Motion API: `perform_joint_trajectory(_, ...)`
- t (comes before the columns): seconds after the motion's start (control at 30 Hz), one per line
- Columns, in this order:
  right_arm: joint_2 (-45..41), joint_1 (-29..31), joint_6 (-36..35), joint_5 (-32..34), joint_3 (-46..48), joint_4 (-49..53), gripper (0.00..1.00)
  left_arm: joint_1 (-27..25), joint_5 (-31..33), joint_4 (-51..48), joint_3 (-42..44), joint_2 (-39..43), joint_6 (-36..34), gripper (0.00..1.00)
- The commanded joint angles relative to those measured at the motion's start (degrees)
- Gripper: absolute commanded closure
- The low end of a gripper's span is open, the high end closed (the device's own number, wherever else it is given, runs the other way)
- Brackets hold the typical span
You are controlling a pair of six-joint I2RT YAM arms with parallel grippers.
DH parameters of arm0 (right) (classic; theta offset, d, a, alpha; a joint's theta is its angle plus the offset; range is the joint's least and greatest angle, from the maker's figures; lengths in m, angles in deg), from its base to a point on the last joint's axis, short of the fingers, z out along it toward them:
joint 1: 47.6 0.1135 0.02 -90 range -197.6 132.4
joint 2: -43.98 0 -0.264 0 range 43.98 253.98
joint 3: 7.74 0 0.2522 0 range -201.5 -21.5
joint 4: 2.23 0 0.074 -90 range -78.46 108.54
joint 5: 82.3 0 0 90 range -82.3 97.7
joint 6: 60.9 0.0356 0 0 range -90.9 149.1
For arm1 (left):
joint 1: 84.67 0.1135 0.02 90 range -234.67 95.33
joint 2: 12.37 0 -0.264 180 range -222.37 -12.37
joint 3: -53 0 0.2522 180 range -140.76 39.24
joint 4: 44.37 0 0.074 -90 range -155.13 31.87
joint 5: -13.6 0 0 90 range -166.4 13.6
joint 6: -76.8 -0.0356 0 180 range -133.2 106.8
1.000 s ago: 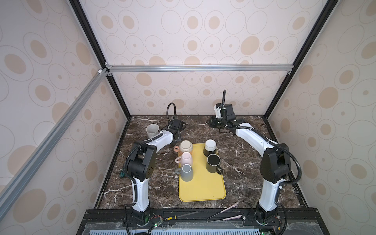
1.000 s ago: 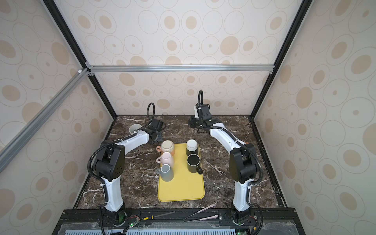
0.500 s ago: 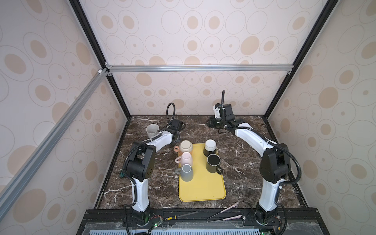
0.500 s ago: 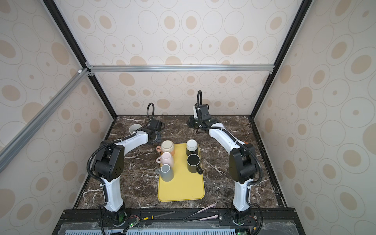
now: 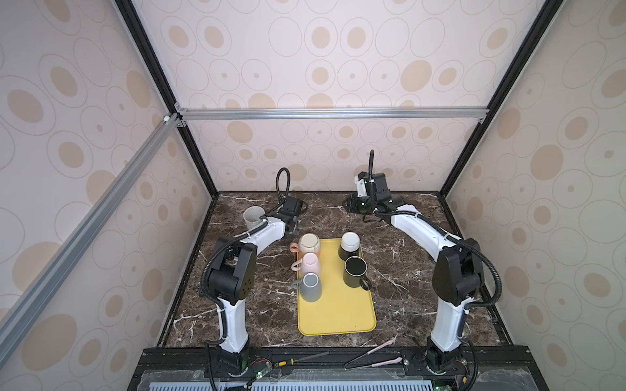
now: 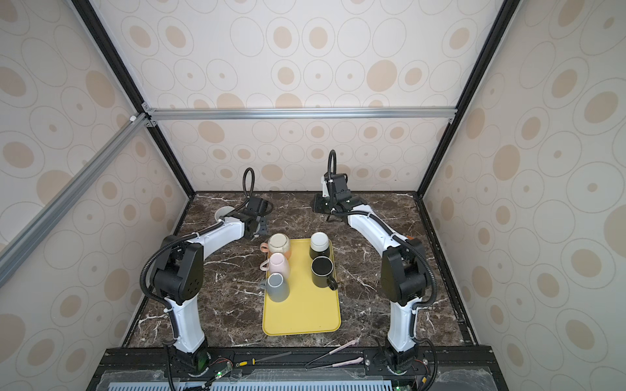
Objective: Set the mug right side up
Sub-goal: 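Move the left gripper toward the grey tray mug while the right draws back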
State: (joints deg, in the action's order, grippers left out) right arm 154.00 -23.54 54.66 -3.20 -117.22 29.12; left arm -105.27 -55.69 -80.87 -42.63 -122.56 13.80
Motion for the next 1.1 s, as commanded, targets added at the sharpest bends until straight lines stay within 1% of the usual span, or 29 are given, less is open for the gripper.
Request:
perform_joint_trajectory(0.0,-2.50,0.32,-0.38,0.23,1.03,0.54,0.66,-0.05,1.09,0.64,0.06,5.64,-3.10,0.43)
perform_joint_trajectory(0.07,-3.42,0.36,-1.06,0.35,0.55,1.84,0.66,-0.26,0.41,3.50,3.80,10.42,-5.71,0.42)
perform_joint_trajectory(0.13,-4.89,0.31,-2.39,0.48,0.02,3.81,0.65,-1.04,-0.81,9.99,10.68,17.68,-9.21,0.38)
perform_joint_trajectory(0.17,-5.91,0.29,-3.38,0.21,0.08,4.58,0.65,-1.70,-1.43,14.71,15.46,22.72,-10.57,0.35)
perform_joint_trajectory(0.2,-6.95,0.35,-4.57,-0.65,0.46,5.08,0.64,-2.19,-3.18,18.75,19.85,27.47,-11.35,0.27)
perform_joint_trajectory(0.23,-8.25,0.46,-6.42,-2.10,1.04,5.70,0.62,-2.60,-7.28,22.27,24.48,33.03,-12.38,0.22)
perform_joint_trajectory(0.27,-9.65,0.55,-8.73,-4.07,2.05,6.19,0.62,-3.12,-11.75,23.20,27.91,38.06,-12.43,0.18)
perform_joint_trajectory(0.33,-13.18,1.09,-12.59,-6.66,5.18,6.96,0.60,-3.51,-20.61,20.12,29.72,44.50,-12.31,0.17)
perform_joint_trajectory(0.37,-15.32,1.49,-13.75,-6.93,7.42,6.36,0.59,-3.97,-24.46,17.50,30.00,46.77,-12.52,0.16)
perform_joint_trajectory(0.43,-19.78,2.91,-15.85,-5.75,12.28,3.18,0.58,-5.85,-27.70,15.45,31.49,50.28,-12.16,0.17)
perform_joint_trajectory(0.53,-25.27,6.29,-23.69,-4.64,17.42,1.21,0.48,-9.49,-27.10,10.23,32.04,53.12,-12.61,0.18)
perform_joint_trajectory(0.57,-26.26,7.37,-26.05,-3.67,17.91,2.05,0.47,-10.44,-25.49,7.84,31.66,53.32,-13.09,0.18)
perform_joint_trajectory(0.6,-27.04,8.17,-28.02,-2.79,17.97,3.46,0.46,-11.51,-23.05,5.31,31.36,53.41,-13.70,0.20)
perform_joint_trajectory(0.63,-27.59,8.56,-29.01,-2.21,18.03,4.67,0.46,-12.39,-19.28,2.98,31.25,53.50,-14.21,0.22)
perform_joint_trajectory(0.7,-28.48,8.82,-30.11,-2.19,18.85,5.74,0.46,-14.44,-11.36,1.51,32.61,54.41,-16.46,0.26)
perform_joint_trajectory(0.73,-29.03,8.81,-30.55,-1.99,19.62,5.81,0.46,-15.36,-9.39,1.65,33.70,55.41,-18.62,0.26)
perform_joint_trajectory(0.8,-30.00,8.80,-31.79,-1.52,21.22,5.79,0.46,-16.45,-8.34,4.27,37.00,58.54,-24.47,0.26)
perform_joint_trajectory(0.83,-30.46,8.79,-32.24,-1.45,21.87,5.79,0.46,-17.04,-8.54,6.66,39.47,61.12,-28.74,0.26)
perform_joint_trajectory(0.9,-30.92,8.81,-32.34,-0.89,22.74,6.33,0.46,-17.78,-12.18,12.17,45.07,67.57,-38.79,0.24)
perform_joint_trajectory(0.93,-31.05,8.77,-32.21,-0.83,22.90,6.64,0.46,-17.74,-13.55,16.20,48.27,71.21,-42.05,0.22)
perform_joint_trajectory(1.0,-31.35,8.75,-32.25,-0.80,23.81,6.27,0.46,-17.70,-13.46,22.28,52.96,76.07,-46.08,0.19)
perform_joint_trajectory(1.07,-31.75,8.87,-32.26,0.24,24.74,5.44,0.46,-17.27,-11.64,22.71,54.69,75.28,-49.94,0.18)
